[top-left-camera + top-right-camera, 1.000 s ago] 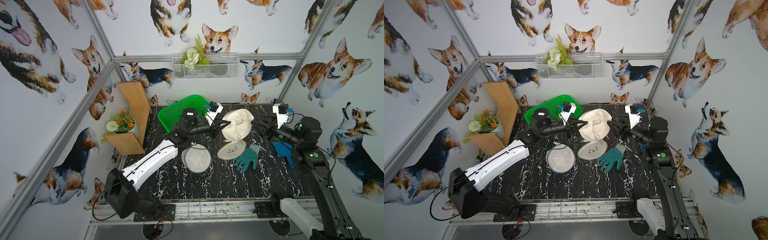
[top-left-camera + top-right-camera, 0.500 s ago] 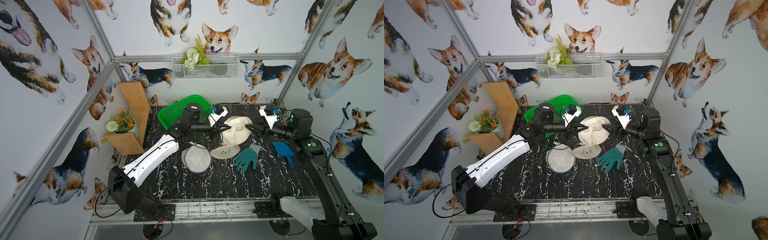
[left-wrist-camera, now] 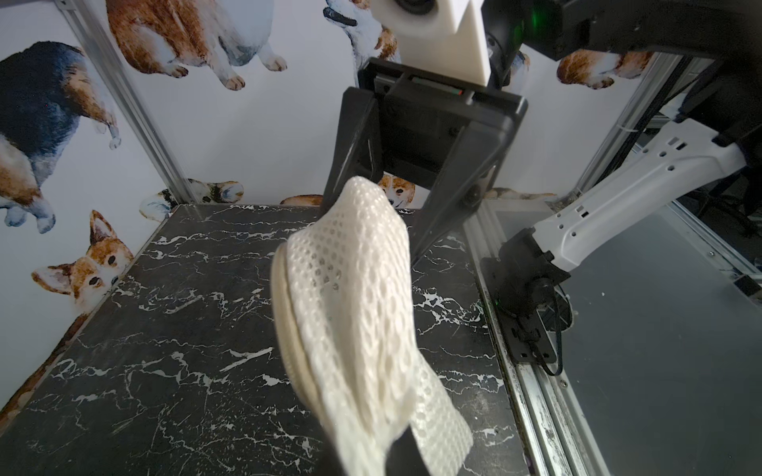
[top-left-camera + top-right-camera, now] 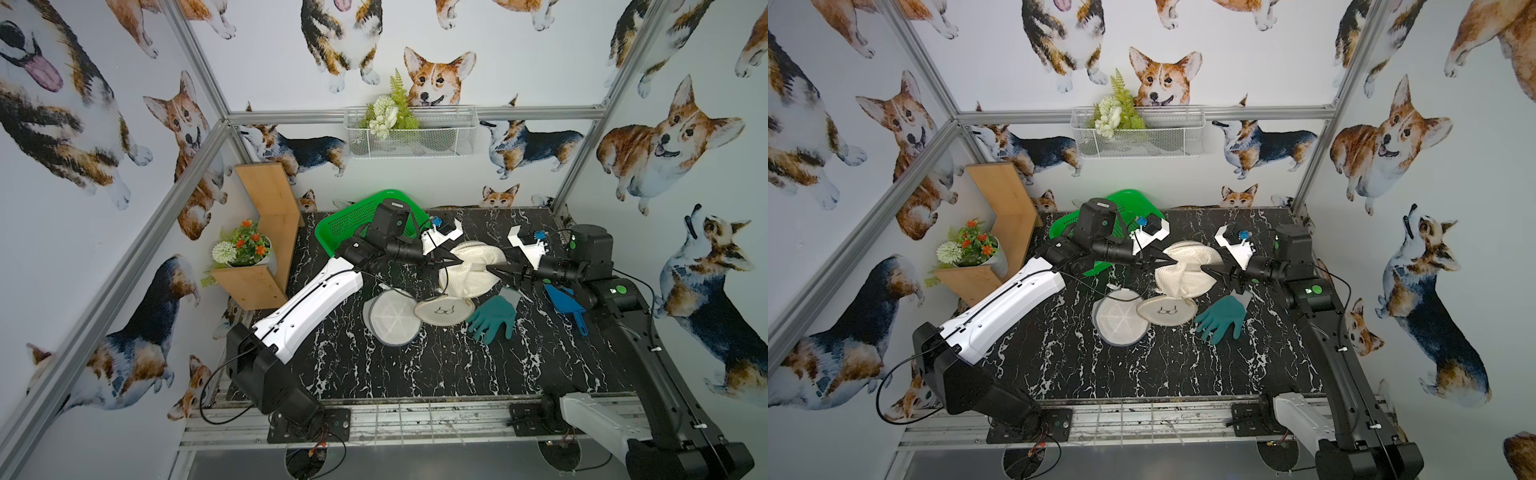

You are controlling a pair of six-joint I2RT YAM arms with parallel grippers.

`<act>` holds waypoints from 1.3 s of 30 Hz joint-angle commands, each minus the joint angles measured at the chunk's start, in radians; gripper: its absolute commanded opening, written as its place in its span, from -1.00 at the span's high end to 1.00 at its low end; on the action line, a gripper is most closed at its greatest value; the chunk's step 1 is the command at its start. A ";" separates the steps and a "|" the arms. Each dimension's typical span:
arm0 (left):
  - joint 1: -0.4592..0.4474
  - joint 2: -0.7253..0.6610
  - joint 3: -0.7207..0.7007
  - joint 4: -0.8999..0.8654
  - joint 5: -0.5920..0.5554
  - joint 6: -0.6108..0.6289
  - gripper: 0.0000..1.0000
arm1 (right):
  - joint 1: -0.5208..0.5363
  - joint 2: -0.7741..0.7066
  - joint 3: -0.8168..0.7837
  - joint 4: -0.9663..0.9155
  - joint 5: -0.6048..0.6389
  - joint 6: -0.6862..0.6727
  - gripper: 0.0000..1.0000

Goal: Turn the laundry bag inside out
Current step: Turn over the laundry bag.

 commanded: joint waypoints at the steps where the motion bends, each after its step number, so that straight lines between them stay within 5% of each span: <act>1: 0.002 0.012 0.025 -0.082 0.029 0.083 1.00 | 0.003 0.006 -0.002 -0.028 -0.041 -0.011 0.03; 11: 0.004 0.033 0.055 -0.101 0.025 0.094 0.88 | 0.034 -0.001 -0.057 -0.012 -0.120 0.031 0.98; 14: 0.017 0.025 0.051 -0.113 0.025 0.101 0.66 | 0.034 -0.008 -0.074 0.012 -0.140 0.053 1.00; 18: 0.058 -0.010 0.021 -0.108 0.010 0.089 0.03 | 0.034 -0.014 -0.088 0.022 -0.167 0.080 1.00; 22: 0.104 -0.079 -0.042 -0.072 0.000 0.057 -0.25 | 0.034 -0.019 -0.093 0.022 -0.159 0.099 1.00; 32: 0.101 -0.263 -0.288 0.083 0.007 -0.114 -0.22 | 0.034 -0.036 -0.113 0.114 -0.133 0.208 1.00; 39: 0.085 -0.240 -0.296 0.125 -0.073 -0.149 0.11 | 0.034 -0.036 -0.110 0.123 -0.150 0.223 1.00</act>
